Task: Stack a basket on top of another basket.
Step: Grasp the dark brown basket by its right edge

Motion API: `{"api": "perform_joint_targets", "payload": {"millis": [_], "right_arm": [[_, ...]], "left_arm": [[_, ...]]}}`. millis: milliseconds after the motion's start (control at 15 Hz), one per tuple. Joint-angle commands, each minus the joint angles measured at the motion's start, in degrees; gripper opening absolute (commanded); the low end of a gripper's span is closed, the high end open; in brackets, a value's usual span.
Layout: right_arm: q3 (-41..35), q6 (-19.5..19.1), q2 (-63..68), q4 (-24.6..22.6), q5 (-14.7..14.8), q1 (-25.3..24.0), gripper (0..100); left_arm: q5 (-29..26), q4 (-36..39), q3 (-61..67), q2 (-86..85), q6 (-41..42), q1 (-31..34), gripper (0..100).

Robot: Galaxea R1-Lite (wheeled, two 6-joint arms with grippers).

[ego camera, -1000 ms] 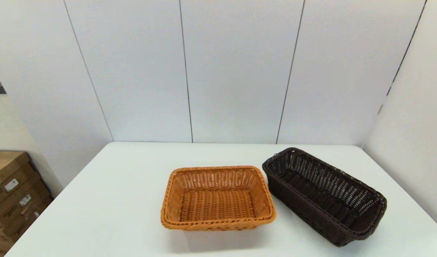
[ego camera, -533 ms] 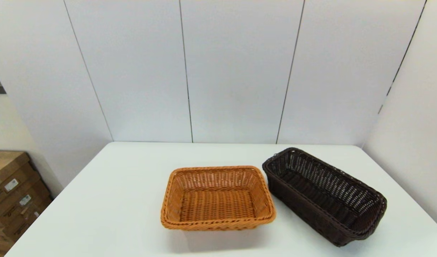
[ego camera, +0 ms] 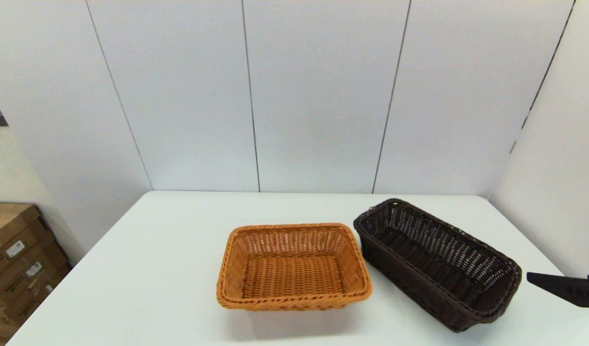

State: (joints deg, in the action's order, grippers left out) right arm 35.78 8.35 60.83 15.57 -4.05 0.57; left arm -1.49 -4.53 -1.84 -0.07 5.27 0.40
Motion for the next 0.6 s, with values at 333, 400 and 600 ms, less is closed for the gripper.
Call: {"api": "perform_joint_targets", "payload": {"millis": [333,400,600], "right_arm": [[7.64,11.86,21.96,-0.01,2.64,2.77,100],[7.81,14.33,23.28,-0.01,2.73,2.77,100],[7.9,19.69,25.13,-0.01,2.64,2.42,100]], "left_arm": [[-0.01,-0.04,0.0,0.07,0.09,0.04,100],[-0.01,-0.04,0.0,0.07,0.01,0.04,100],[-0.01,-0.04,0.0,0.07,0.01,-0.05,100]]}}
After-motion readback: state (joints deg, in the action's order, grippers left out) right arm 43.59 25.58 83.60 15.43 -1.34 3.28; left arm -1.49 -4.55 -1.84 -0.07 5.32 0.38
